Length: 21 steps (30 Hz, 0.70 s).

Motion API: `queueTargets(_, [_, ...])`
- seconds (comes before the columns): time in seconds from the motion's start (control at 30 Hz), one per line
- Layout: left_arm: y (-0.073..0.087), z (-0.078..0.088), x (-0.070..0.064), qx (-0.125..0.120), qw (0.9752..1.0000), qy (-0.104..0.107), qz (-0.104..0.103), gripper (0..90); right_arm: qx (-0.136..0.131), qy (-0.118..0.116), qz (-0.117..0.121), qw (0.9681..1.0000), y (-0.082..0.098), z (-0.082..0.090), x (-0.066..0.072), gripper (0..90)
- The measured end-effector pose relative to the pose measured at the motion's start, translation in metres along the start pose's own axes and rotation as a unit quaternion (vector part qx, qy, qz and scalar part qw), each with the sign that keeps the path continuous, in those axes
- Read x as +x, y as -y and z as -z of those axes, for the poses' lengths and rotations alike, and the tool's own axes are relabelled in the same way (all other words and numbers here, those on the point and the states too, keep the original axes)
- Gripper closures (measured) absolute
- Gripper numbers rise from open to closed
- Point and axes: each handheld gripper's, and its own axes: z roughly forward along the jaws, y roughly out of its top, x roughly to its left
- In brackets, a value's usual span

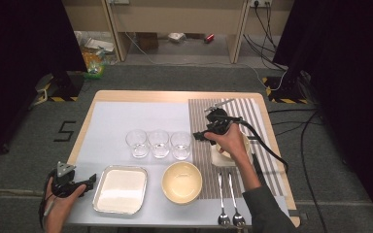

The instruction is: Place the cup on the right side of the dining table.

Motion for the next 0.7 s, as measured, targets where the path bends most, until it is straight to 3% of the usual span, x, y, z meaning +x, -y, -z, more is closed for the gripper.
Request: queueTargets(0.7, [0.0,0.0,0.0,-0.001,1.0,0.0,0.001,13.5,0.032,0.006,0.025,0.9992,-0.012,-0.032,0.019,36.4])
